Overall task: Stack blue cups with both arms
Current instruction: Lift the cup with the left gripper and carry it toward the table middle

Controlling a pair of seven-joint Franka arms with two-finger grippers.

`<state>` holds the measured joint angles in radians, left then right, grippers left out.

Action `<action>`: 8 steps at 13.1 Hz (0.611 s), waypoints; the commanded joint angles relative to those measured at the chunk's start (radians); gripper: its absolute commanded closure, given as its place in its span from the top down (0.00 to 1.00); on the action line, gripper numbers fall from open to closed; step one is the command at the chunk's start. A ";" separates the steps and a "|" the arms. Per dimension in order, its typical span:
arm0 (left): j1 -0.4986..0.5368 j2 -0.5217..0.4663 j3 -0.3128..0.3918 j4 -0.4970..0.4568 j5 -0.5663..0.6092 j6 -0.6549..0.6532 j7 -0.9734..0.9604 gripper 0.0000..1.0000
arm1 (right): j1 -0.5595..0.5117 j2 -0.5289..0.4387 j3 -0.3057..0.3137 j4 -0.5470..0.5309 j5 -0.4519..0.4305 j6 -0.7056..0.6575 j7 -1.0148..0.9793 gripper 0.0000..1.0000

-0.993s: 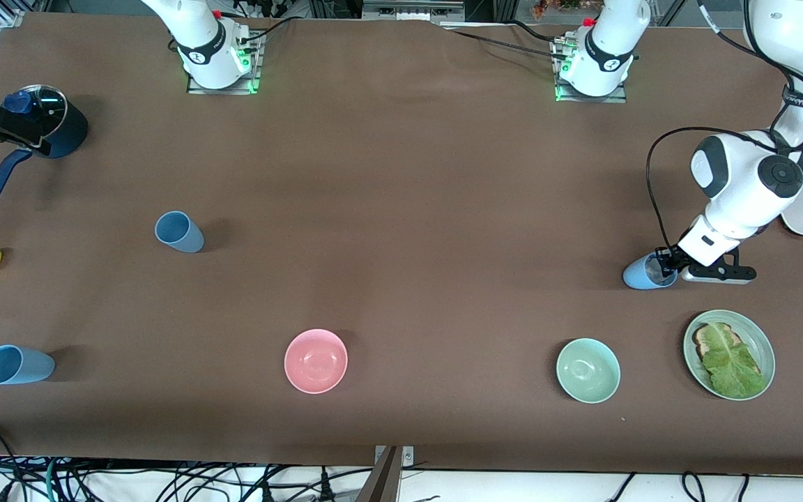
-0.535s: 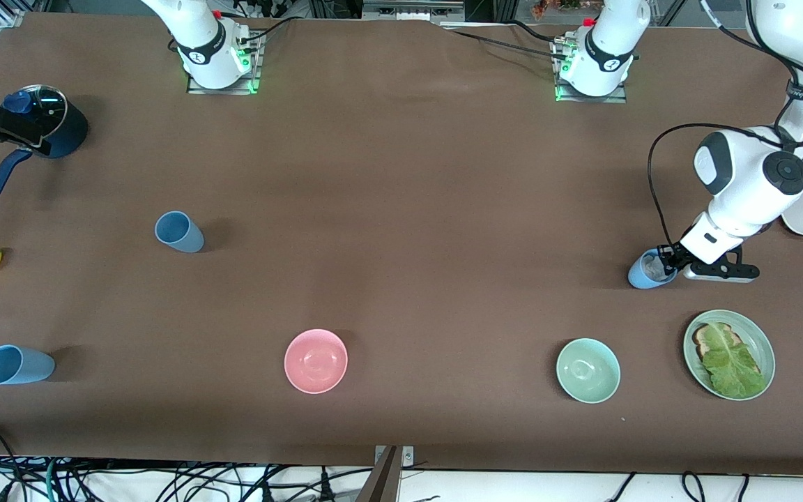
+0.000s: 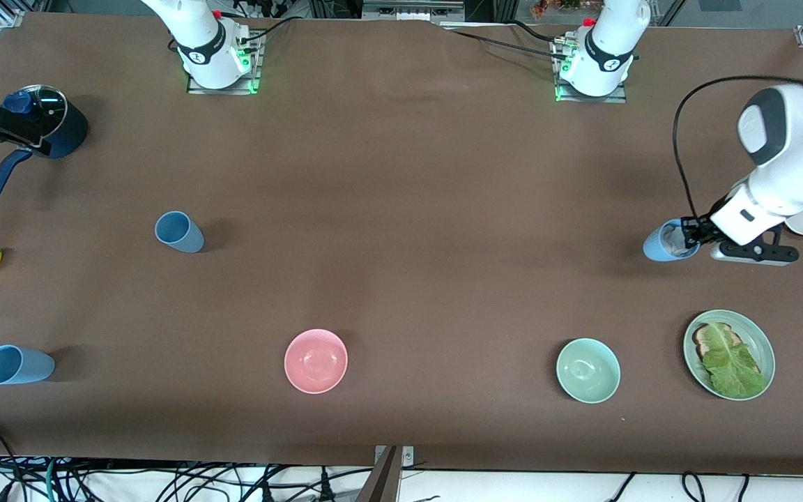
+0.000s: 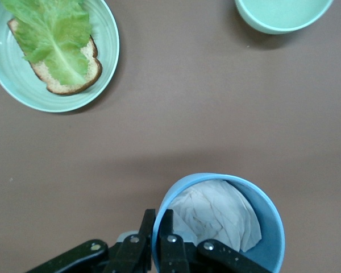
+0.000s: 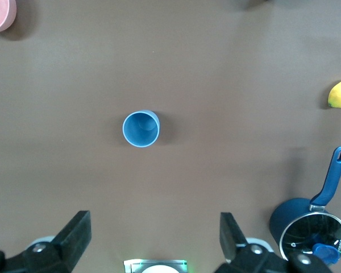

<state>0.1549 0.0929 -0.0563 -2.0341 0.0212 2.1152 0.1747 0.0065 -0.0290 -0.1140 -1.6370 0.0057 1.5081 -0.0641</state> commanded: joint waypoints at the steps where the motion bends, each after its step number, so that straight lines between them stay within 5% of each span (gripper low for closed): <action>1: -0.018 0.004 0.000 0.196 -0.024 -0.238 0.005 0.00 | 0.000 -0.006 -0.003 0.000 0.000 -0.008 0.000 1.00; 5: -0.119 0.004 -0.010 0.302 -0.024 -0.346 -0.156 0.00 | 0.001 -0.006 -0.003 0.000 0.000 -0.008 0.000 1.00; 8: -0.170 0.005 -0.091 0.318 -0.023 -0.353 -0.355 0.00 | 0.001 -0.006 -0.003 0.000 0.000 -0.008 0.000 1.00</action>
<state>0.0128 0.0766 -0.1058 -1.7581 0.0098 1.7908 -0.0677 0.0065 -0.0289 -0.1143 -1.6371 0.0057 1.5081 -0.0641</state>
